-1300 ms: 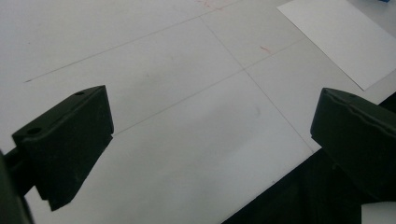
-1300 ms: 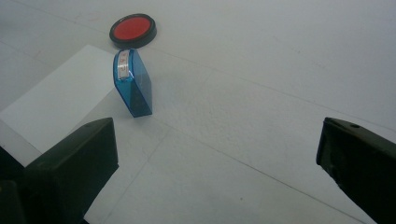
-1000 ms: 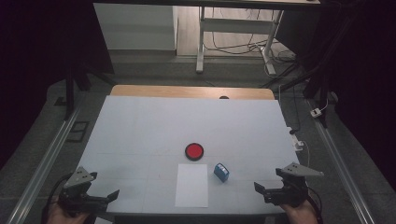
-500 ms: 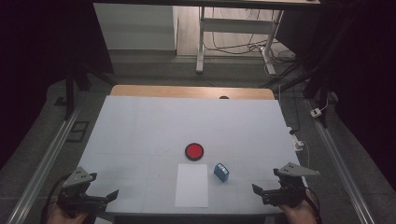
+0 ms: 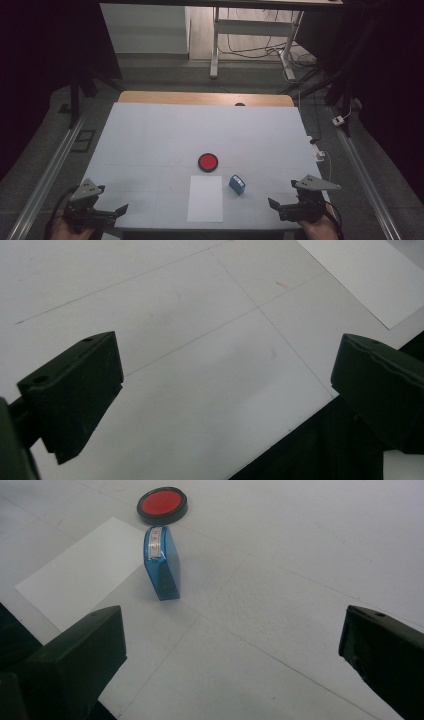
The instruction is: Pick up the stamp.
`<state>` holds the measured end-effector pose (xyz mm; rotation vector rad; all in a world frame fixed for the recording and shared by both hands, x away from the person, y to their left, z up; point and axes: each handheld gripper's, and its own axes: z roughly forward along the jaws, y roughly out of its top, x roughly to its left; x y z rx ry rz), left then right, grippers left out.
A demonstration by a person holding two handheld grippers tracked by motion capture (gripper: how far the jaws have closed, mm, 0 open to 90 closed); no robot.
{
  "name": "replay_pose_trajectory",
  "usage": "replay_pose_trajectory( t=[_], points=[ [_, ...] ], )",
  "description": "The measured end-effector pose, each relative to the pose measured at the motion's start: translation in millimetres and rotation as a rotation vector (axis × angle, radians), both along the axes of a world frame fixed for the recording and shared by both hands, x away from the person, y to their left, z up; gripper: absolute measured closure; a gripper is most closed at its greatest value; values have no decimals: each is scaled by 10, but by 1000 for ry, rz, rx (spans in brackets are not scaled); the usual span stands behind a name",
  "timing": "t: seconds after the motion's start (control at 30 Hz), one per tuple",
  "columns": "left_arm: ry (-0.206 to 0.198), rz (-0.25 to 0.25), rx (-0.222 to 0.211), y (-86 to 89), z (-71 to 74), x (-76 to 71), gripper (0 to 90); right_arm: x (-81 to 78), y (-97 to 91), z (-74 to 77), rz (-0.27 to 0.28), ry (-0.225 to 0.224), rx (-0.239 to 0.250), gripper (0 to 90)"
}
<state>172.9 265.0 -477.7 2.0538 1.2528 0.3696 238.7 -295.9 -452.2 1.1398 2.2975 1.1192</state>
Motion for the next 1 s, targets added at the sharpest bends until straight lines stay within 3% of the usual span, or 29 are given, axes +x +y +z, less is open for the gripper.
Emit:
replay_pose_trajectory(
  t=[0.6,0.8,1.0],
  points=[
    [20,-16,30,-39,-6,13,7,19,89,16,58,2,7,0],
    [30,-23,7,-26,-1,27,0,31,155,24,89,-9,-2,0],
    [11,-41,-7,-46,18,37,0,53,219,30,108,-15,-4,0]
  ],
)
